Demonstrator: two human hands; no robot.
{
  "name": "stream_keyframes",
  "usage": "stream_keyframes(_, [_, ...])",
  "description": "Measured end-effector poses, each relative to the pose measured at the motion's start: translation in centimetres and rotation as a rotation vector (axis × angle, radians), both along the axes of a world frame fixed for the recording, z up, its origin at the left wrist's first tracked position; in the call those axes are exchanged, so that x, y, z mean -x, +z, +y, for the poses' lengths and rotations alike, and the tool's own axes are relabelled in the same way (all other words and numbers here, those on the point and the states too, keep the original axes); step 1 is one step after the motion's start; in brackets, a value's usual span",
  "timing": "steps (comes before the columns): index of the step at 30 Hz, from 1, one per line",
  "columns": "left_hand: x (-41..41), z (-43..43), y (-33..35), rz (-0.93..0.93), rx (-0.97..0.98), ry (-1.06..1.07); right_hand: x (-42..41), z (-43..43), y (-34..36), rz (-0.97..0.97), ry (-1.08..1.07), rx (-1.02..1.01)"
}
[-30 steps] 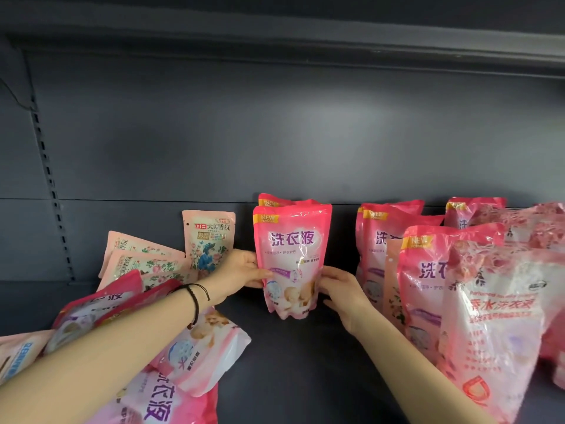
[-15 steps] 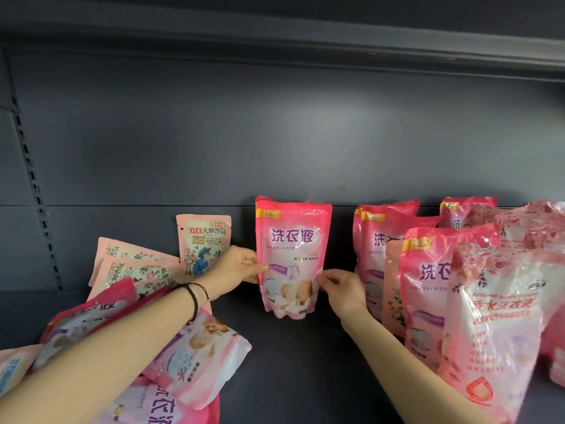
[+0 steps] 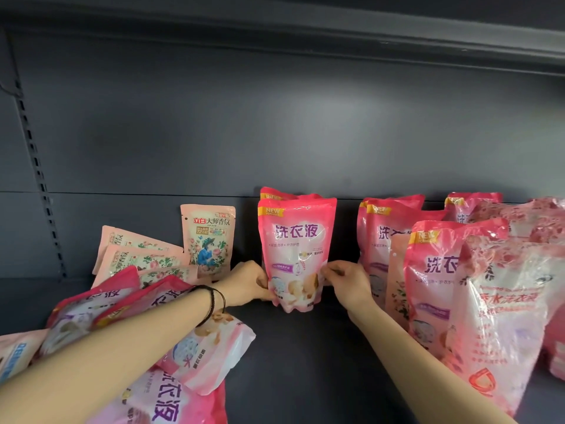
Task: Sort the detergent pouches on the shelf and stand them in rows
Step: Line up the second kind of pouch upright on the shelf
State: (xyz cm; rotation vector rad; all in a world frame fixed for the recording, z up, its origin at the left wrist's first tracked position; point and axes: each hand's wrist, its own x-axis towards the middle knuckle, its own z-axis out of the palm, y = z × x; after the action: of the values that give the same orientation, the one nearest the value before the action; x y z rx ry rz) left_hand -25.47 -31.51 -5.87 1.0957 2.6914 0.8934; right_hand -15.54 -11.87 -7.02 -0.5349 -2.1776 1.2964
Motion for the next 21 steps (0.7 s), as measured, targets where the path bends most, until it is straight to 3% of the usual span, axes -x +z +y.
stream_keyframes(9, [0.3, -1.0, 1.1, 0.155, 0.124, -0.136, 0.1, 0.2, -0.2, 0.016, 0.022, -0.002])
stream_keyframes(17, [1.1, -1.8, 0.9, 0.063, 0.124, -0.143, -0.4, 0.0, -0.1, 0.020, 0.077, -0.054])
stream_keyframes(21, [0.9, -2.3, 1.4, -0.077, 0.060, -0.129, -0.8, -0.4, 0.3, -0.005, 0.095, -0.037])
